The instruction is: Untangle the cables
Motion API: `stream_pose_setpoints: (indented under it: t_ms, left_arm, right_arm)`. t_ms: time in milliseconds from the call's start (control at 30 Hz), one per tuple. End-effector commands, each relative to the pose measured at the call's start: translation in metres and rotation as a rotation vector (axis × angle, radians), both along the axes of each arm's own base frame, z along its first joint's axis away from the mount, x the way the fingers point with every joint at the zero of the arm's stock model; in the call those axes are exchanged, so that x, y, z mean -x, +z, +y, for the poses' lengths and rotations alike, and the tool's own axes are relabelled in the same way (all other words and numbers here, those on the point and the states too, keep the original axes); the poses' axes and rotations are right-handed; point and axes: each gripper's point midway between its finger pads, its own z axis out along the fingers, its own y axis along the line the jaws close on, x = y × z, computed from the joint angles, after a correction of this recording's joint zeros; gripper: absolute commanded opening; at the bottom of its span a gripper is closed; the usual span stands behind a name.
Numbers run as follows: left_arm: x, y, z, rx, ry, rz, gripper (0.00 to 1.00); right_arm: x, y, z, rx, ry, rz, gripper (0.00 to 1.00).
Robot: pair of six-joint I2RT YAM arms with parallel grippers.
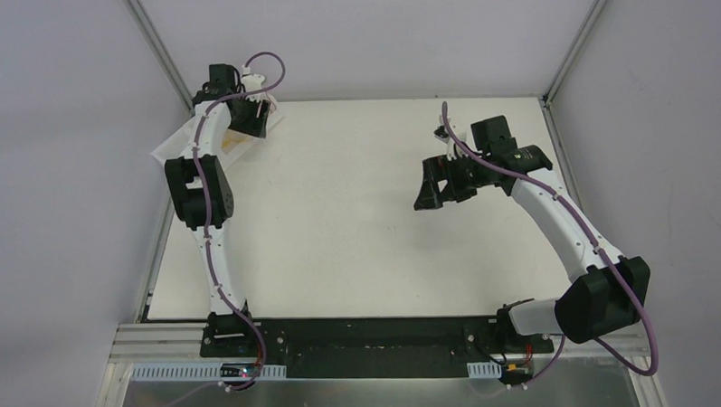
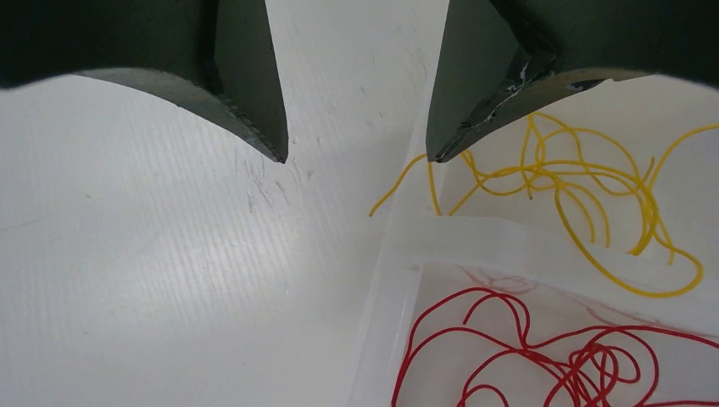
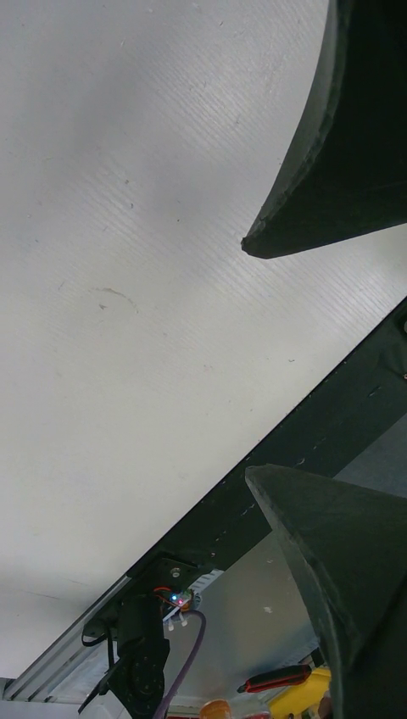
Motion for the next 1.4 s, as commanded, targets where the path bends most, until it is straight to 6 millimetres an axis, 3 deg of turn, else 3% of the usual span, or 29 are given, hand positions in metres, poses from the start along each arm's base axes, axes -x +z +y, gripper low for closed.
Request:
stream_pose_setpoints:
  t_ms: [0, 200, 400, 633, 833, 867, 1000, 1100, 1233, 1367]
  left_arm:
    - [-0.008, -0.006, 0.025, -0.086, 0.057, 0.008, 0.61]
    - [-0.011, -0.022, 0.041, -0.168, 0.08, 0.033, 0.53]
    - [-0.024, -0.018, 0.062, -0.197, 0.135, 0.007, 0.27]
    - [-0.023, -0.007, 0.076, -0.172, 0.152, -0.016, 0.0]
    - [-0.025, -0.019, 0.085, -0.177, 0.168, -0.001, 0.0]
    - [-0.026, -0.021, 0.083, -0.163, 0.165, 0.003, 0.01]
    - [-0.024, -0.013, 0.068, -0.085, 0.155, -0.009, 0.25]
    - [-0.018, 0.017, 0.061, -0.049, 0.152, -0.051, 0.33]
    - [0.0, 0.062, 0.061, -0.064, 0.166, -0.094, 0.55]
    - [0.036, 0.103, 0.058, -0.109, 0.14, -0.077, 0.81]
  right_arm:
    - [0.003, 0.011, -0.002, -0.02, -0.015, -0.025, 0.96]
    - [0.001, 0.009, -0.003, -0.018, -0.022, -0.014, 0.96]
    - [-0.001, 0.009, -0.002, -0.016, -0.02, -0.01, 0.96]
    - [-0.001, 0.008, -0.004, -0.012, -0.021, -0.009, 0.96]
    - [-0.001, 0.006, -0.004, -0.011, -0.021, -0.004, 0.96]
    - [-0.002, 0.006, -0.004, -0.008, -0.023, -0.004, 0.96]
    - [-0.002, 0.006, -0.005, -0.004, -0.023, -0.006, 0.96]
    - [-0.003, 0.008, -0.005, -0.009, -0.02, -0.009, 0.96]
    - [-0.006, 0.01, -0.004, -0.013, -0.022, -0.025, 0.96]
    - [-0.016, 0.018, -0.009, -0.008, -0.053, -0.07, 0.98]
